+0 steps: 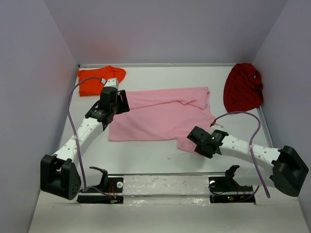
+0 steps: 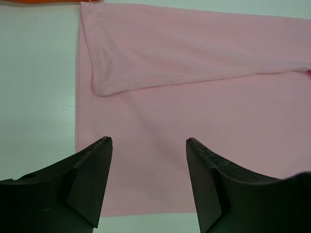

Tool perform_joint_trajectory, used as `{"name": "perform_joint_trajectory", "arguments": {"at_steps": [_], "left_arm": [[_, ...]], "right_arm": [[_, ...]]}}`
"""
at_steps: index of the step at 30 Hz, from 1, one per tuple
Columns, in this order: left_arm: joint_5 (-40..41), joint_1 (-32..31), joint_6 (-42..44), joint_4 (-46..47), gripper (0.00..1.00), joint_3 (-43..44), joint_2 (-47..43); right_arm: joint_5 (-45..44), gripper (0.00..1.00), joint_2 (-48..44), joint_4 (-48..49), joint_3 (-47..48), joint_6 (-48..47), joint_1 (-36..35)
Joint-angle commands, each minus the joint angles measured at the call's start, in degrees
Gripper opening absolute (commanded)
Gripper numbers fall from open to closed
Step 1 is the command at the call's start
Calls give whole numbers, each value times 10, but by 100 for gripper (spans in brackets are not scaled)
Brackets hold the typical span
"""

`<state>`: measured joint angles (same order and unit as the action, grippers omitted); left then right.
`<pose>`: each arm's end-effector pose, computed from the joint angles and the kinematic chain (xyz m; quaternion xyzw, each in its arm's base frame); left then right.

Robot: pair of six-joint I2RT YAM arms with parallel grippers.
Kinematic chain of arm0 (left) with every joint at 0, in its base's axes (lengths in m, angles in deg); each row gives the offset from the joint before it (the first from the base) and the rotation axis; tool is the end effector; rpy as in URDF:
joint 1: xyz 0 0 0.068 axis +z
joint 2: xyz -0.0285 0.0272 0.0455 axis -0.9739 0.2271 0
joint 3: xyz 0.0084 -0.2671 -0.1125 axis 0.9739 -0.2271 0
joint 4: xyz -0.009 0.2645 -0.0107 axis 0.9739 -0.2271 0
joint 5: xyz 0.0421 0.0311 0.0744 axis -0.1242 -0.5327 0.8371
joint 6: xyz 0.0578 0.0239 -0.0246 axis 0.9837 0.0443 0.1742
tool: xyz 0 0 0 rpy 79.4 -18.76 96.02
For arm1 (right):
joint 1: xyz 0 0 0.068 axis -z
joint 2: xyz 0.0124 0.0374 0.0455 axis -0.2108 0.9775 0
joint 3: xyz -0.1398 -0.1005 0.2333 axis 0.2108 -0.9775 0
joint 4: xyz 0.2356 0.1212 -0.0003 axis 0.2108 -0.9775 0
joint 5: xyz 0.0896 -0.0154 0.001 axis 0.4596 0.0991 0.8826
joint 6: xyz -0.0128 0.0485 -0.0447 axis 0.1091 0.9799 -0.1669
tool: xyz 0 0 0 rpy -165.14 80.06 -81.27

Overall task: Fold and stack the t-shirts
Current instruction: Fold the tshirt

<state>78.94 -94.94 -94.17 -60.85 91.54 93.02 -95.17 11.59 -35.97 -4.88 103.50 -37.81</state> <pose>0.2755 -0.0826 0.2980 -0.0243 0.8608 -0.0979 0.4989 0.1322 0.1211 0.1805 0.2240 0.9451 -0.0328 0.2357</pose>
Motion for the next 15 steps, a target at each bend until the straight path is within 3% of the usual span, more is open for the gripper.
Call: {"name": "perform_joint_trajectory", "arguments": {"at_steps": [1,15], "left_arm": [[-6,-5,10,21,72,-9,-23],[-7,-7,12,21,72,-14,-30]], "right_arm": [[-45,43,1,0,23,-6,-5],[-36,43,46,-5,5,7,-5]]}}
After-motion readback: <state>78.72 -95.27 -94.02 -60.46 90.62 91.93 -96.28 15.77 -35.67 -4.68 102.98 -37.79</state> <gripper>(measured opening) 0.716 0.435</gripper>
